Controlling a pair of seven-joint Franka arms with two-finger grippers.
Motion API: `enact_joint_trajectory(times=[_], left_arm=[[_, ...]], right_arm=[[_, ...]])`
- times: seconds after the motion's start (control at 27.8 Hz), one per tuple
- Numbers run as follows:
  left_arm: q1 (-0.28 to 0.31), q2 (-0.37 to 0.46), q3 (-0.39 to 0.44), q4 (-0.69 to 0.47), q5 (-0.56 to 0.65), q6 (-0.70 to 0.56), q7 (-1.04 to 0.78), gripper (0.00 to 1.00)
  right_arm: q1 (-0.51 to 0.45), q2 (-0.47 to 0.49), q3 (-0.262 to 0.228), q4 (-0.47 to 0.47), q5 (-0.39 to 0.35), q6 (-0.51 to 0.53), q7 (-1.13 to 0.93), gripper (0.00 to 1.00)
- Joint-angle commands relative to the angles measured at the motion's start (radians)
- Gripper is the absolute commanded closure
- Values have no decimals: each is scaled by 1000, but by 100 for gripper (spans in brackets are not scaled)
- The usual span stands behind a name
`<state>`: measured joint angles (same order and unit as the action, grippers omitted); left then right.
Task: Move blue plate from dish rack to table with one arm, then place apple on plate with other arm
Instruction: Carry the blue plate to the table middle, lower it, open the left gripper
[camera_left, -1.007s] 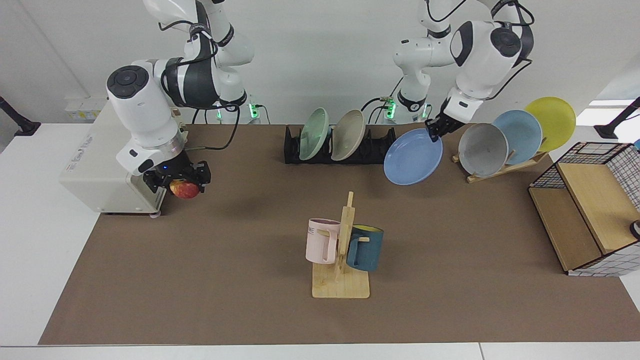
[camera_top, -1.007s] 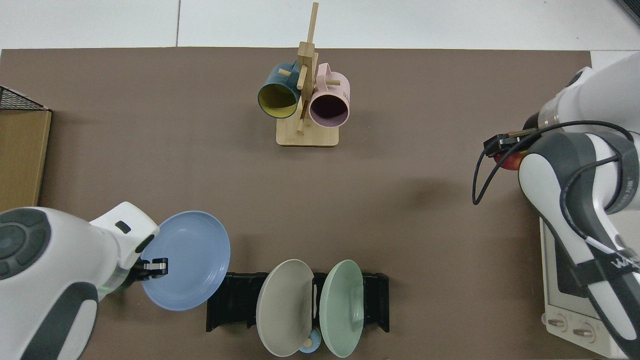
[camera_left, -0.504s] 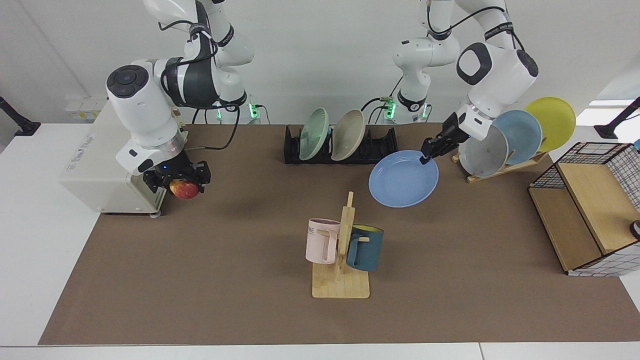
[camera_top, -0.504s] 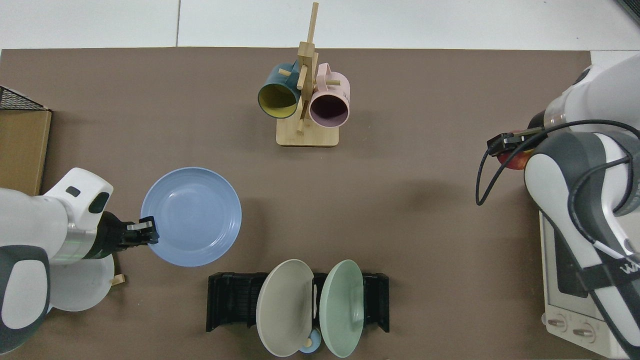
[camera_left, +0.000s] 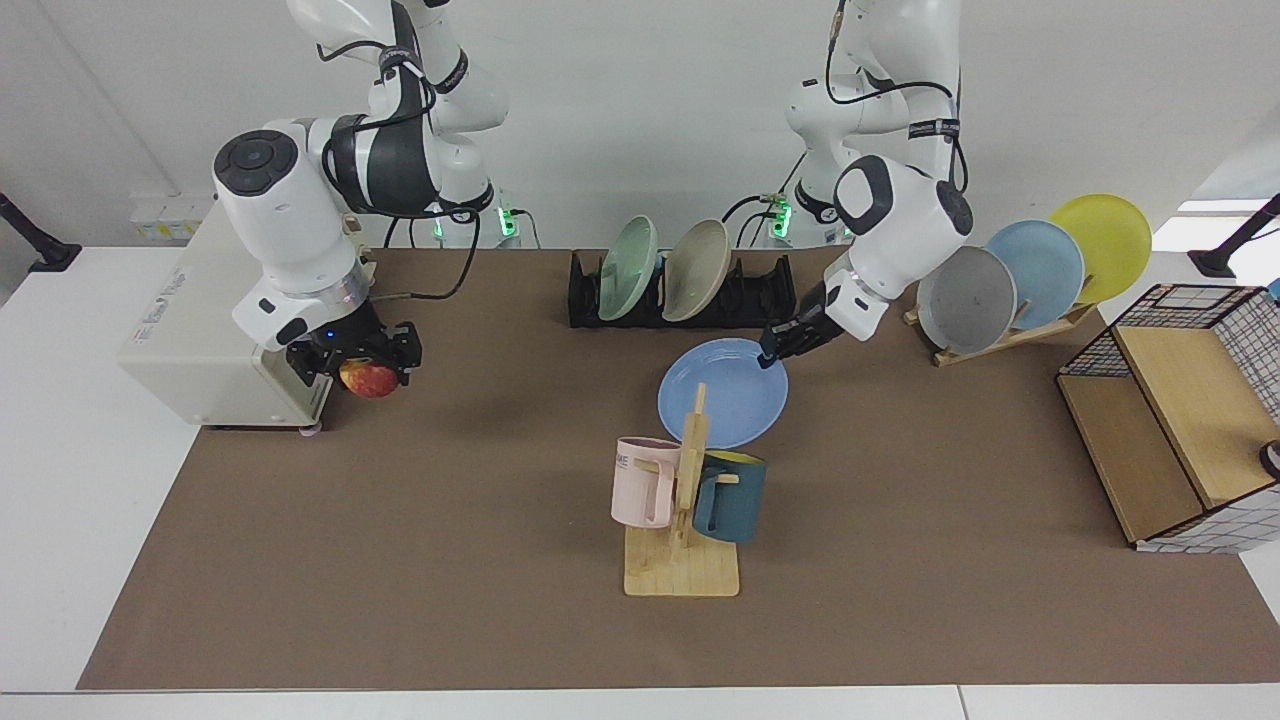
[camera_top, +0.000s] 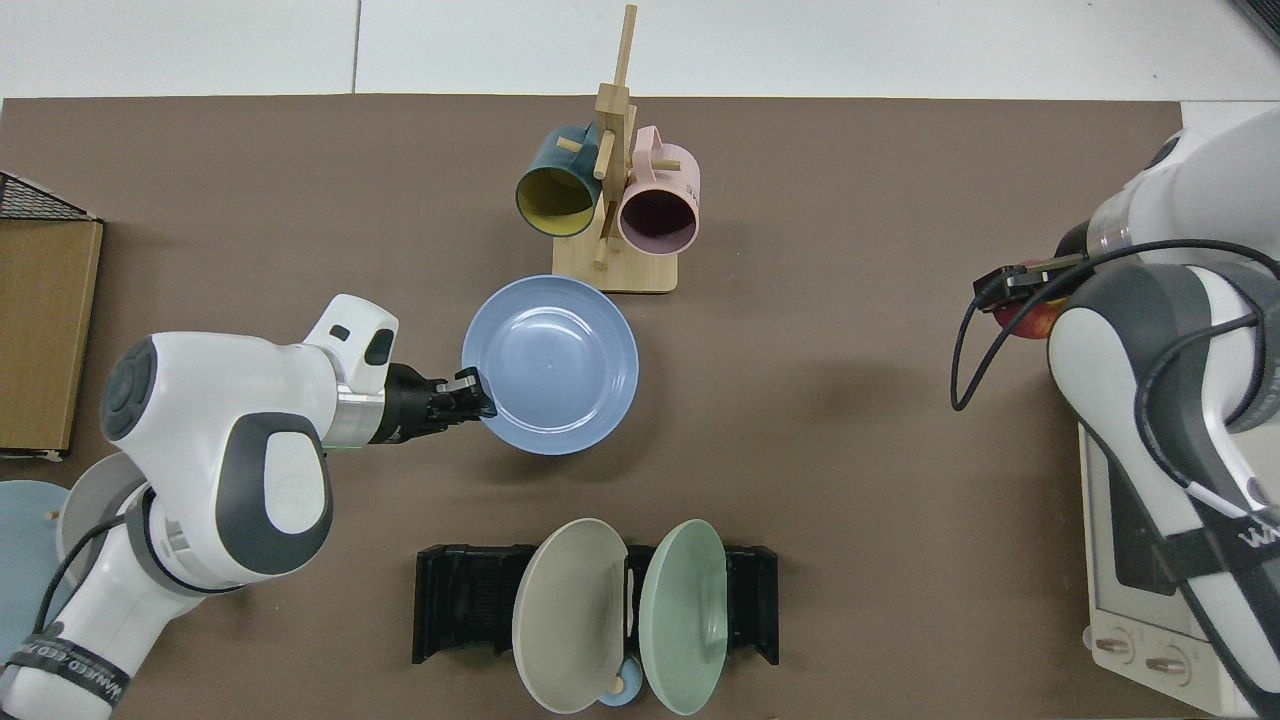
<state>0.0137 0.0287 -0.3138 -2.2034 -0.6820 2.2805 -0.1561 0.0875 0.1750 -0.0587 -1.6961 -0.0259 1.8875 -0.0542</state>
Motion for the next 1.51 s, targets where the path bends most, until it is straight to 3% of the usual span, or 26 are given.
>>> enact_joint_trajectory(times=[0.0, 0.18, 0.29, 0.47, 0.72, 0.97, 1.15, 1.37, 1.47], left_arm=[[-46, 46, -17, 16, -48, 22, 3, 100], [-77, 51, -19, 10, -50, 62, 0, 100], [-118, 49, -19, 4, -41, 66, 0, 83], [-139, 48, -19, -4, -34, 70, -2, 77], [-144, 46, -19, -4, -33, 66, -2, 75], [-127, 46, -11, 8, 47, 34, -11, 59], [-84, 42, 9, 72, 168, -84, -59, 59], [-43, 30, 7, 206, 450, -294, -131, 59], [-25, 4, 9, 279, 506, -416, -131, 58]], right_arm=[[2, -14, 3, -7, -2, 1, 11, 100], [3, -15, 3, -10, -2, -2, 13, 100], [15, -15, 2, -10, -2, -2, 16, 100], [21, -19, 3, -14, -2, -4, 33, 100], [34, -23, 3, -27, 0, 1, 39, 100], [58, -25, 3, -28, 1, -2, 88, 100], [84, -23, 3, -30, 3, -1, 135, 100], [130, -20, 3, -33, 3, 5, 218, 100], [164, -15, 3, -33, 3, 16, 272, 100]])
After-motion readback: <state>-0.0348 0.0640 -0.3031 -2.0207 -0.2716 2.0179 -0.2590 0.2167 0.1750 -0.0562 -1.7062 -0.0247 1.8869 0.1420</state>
